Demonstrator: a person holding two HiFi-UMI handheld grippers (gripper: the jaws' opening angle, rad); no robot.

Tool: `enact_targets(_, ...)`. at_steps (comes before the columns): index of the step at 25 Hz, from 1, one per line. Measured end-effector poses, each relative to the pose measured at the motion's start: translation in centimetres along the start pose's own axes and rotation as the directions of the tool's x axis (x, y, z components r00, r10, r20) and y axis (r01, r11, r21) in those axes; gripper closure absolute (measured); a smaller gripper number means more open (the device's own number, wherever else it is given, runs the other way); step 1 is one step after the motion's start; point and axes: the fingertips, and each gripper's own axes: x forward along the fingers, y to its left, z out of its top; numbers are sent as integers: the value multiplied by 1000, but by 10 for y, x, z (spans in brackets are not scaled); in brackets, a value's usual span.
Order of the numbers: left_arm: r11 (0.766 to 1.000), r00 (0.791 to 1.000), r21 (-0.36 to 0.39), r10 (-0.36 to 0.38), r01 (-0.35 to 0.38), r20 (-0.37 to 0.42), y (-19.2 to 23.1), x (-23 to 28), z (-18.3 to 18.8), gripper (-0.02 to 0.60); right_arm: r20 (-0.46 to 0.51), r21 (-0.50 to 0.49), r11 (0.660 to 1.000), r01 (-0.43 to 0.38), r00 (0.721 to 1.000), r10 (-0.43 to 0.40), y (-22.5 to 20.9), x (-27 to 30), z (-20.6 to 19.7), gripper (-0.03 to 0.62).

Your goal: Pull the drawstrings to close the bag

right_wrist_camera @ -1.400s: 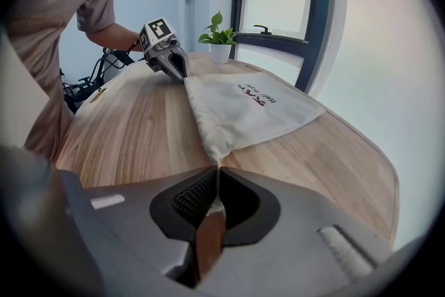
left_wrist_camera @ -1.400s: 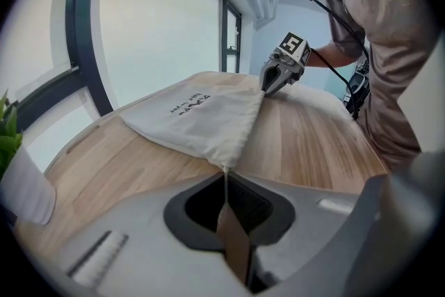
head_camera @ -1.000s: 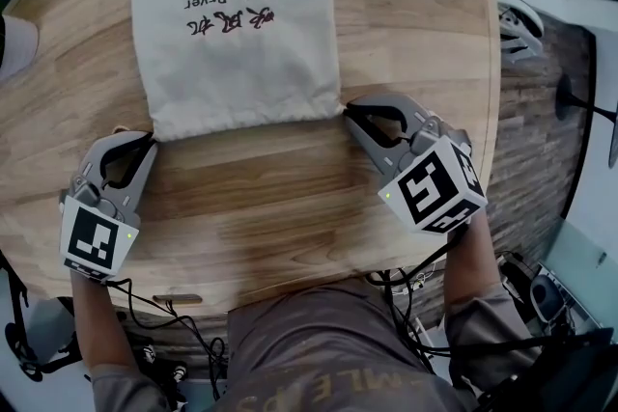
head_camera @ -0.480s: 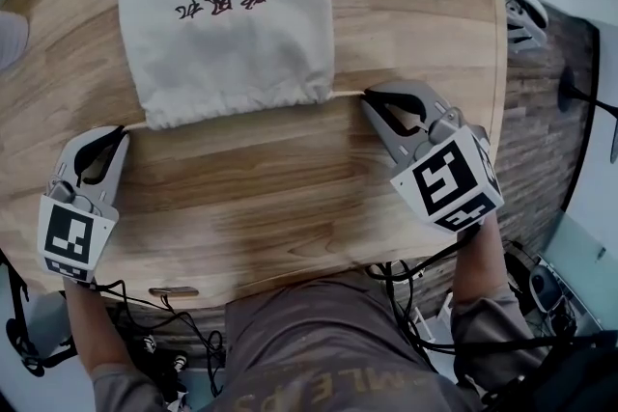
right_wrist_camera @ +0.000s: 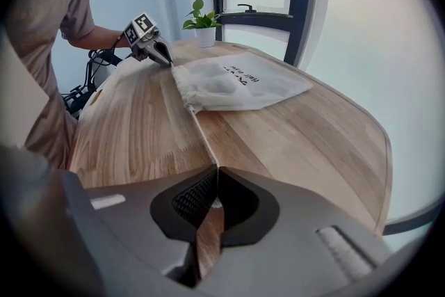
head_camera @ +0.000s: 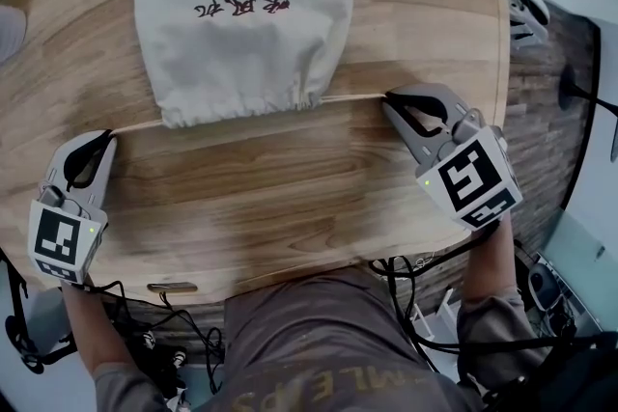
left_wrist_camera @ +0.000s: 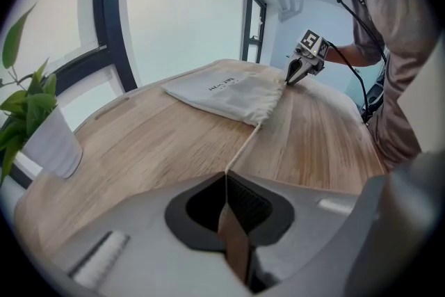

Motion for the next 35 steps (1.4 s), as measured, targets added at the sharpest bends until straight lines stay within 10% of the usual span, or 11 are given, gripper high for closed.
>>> enact_targets(7, 995, 996, -85, -35, 42, 78, -8, 6, 1, 563, 36, 50, 999, 21, 999, -22, -1, 4, 0, 556)
enact_targets(10, 997, 998, -75, -22, 27, 65, -18, -3, -1, 362, 48, 57, 998, -5, 999, 2, 8, 2, -2, 533)
enact_targets(13, 997, 995, -79, 34, -26, 93, -20, -24, 7, 322, 41, 24, 1000, -5, 999, 4, 16, -5, 2, 396)
enact_targets(35, 957, 975, 203, -220, 208, 40, -64, 40, 62, 376, 146, -167, 982, -88, 983, 113, 35, 28, 64, 444)
